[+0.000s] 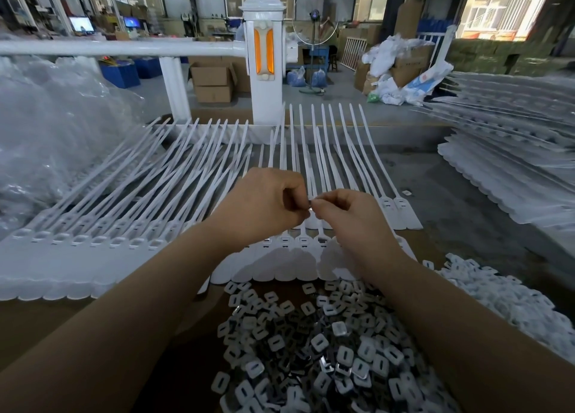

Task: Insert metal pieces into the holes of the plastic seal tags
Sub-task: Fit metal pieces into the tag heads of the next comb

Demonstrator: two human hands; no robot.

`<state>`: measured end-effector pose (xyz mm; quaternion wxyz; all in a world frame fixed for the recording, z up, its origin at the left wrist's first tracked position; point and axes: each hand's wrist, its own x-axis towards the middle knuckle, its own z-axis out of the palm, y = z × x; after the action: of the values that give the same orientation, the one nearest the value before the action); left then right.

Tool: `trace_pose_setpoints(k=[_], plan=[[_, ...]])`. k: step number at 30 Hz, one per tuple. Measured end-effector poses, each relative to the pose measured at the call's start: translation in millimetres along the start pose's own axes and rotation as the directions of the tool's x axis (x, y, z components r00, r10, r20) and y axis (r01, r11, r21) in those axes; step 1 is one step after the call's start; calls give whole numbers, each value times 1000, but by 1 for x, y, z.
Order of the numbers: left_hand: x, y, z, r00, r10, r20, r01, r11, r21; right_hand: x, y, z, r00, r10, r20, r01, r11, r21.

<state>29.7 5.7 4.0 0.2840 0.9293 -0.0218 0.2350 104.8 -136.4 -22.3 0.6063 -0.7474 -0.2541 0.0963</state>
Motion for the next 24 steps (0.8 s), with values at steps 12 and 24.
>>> trace_pose_setpoints(k=[12, 24], plan=[[6, 7, -8, 957, -259, 129, 280, 939, -198, 0, -1, 3, 998, -57, 20, 60, 976, -207], [10, 17, 29, 826, -517, 223, 563, 770, -300, 8, -9, -11, 881, 368, -297, -239, 889, 391]])
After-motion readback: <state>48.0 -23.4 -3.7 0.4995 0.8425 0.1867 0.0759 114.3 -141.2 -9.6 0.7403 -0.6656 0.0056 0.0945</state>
